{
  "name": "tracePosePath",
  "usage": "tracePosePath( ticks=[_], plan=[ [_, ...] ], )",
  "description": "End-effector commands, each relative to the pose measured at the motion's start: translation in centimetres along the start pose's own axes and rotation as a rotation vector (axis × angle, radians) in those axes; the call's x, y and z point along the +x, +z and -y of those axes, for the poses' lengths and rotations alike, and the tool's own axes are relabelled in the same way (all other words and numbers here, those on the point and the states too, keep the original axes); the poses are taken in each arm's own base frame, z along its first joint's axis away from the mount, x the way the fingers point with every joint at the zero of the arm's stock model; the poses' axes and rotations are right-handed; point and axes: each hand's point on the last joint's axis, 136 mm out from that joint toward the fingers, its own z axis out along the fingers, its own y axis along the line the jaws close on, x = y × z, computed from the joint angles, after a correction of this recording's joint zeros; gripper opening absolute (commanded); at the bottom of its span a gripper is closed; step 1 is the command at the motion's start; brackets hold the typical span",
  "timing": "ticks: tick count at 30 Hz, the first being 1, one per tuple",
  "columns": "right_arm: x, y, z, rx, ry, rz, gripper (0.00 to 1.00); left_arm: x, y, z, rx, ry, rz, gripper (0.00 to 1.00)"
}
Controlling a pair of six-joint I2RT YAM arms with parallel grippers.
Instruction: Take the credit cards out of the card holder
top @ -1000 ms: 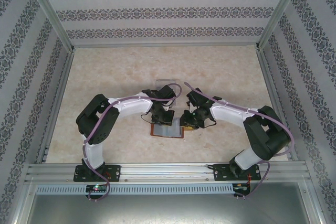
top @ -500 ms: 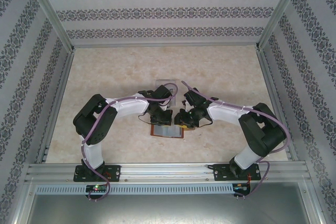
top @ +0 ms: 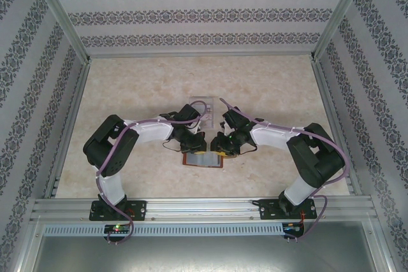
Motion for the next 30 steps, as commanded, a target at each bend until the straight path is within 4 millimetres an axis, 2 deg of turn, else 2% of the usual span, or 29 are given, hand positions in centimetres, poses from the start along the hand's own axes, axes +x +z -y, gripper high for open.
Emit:
tracePosePath(
  ticks=[1, 12, 20, 30],
  plan=[
    [0.5, 0.9, -0.4, -0.021, -0.008, -0.026, 0.31, 0.1, 0.3, -0.2, 0.035, -0.036, -0.003, 0.00],
    [0.4, 0.7, -1.1, -0.038, -0.018, -0.025, 0.30, -0.5, -0.5, 0.8, 0.148, -0.071, 0.015, 0.00],
    [0.2, -0.7, -2.3, -0.059, -0.035, 0.000, 0.30, -1.6, -4.8, 2.2, 0.169, -0.037, 0.074, 0.02],
    [0.0, -1.2, -4.4, -0.098, -0.059, 0.001, 0.31, -2.0, -9.0, 1.4, 0.085, -0.002, 0.140, 0.03]
  ],
)
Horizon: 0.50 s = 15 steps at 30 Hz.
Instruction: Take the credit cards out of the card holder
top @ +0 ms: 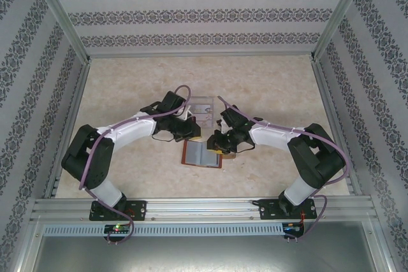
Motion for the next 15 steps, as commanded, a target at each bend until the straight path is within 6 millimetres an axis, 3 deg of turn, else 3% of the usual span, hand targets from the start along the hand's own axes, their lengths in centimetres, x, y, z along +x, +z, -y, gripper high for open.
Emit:
tracePosePath(
  ticks=[1, 15],
  plan=[
    [0.0, -0.7, -2.3, -0.042, -0.023, -0.001, 0.31, 0.1, -1.7, -1.3, -0.058, -0.005, 0.008, 0.03],
    [0.1, 2.2, -6.1, -0.062, -0.083, -0.053, 0.50, -0.2, -4.9, -2.3, -0.067, -0.015, 0.067, 0.03]
  ],
)
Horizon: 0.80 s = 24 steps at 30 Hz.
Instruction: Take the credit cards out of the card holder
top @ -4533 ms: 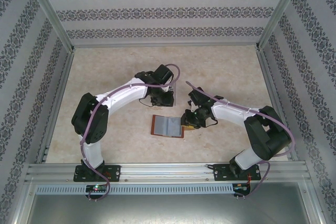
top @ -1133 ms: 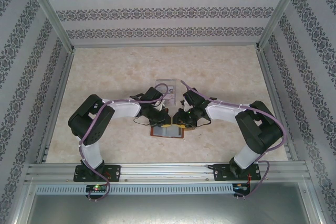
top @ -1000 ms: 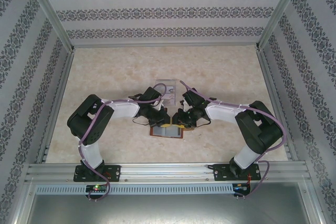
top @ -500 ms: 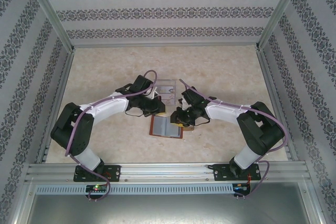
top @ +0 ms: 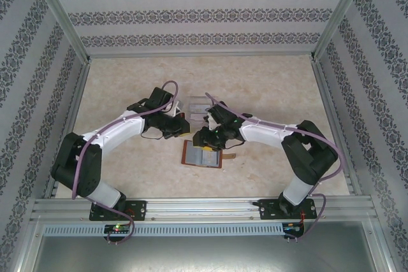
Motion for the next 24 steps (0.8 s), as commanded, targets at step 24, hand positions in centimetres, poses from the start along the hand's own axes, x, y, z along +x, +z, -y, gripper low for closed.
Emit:
tracePosePath(
  ticks=[24],
  plan=[
    [-0.6, 3.7, -1.7, 0.027, -0.020, -0.055, 0.68, 0.9, -1.2, -1.5, -0.018, -0.014, -0.009, 0.03]
  ],
)
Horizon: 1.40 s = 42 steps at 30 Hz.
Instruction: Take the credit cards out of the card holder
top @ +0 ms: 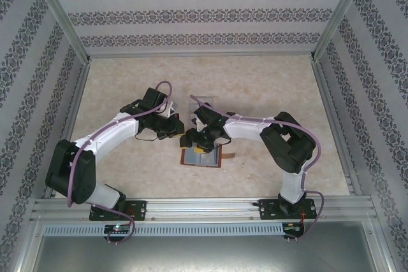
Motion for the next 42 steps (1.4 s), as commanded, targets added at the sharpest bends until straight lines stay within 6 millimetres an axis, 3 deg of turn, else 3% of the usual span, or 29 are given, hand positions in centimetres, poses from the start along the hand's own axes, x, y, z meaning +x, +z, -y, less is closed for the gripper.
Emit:
tracePosePath(
  ticks=[1, 8, 25, 32, 38, 42],
  plan=[
    [0.1, -0.9, -1.0, 0.002, -0.024, 0.013, 0.69, 0.5, 0.5, -0.4, 0.006, -0.017, -0.032, 0.03],
    [0.1, -2.8, -0.9, 0.004, -0.021, 0.049, 0.69, 0.9, 2.1, 0.3, 0.031, -0.021, -0.066, 0.03],
    [1.3, -7.2, 4.0, 0.063, 0.052, 0.145, 0.65, 1.6, 6.6, 2.1, 0.073, -0.014, -0.138, 0.03],
    [1.4, -7.1, 5.3, 0.097, 0.063, 0.140, 0.63, 0.9, 5.4, 1.6, -0.001, 0.018, -0.089, 0.03],
    [1.0, -5.7, 5.6, 0.096, 0.066, 0.111, 0.61, 0.6, 2.9, -2.0, -0.228, 0.060, -0.054, 0.04],
    [0.6, -4.6, 5.3, 0.096, 0.059, 0.089, 0.60, 0.2, 0.9, -3.1, -0.255, 0.041, -0.007, 0.07]
  ],
)
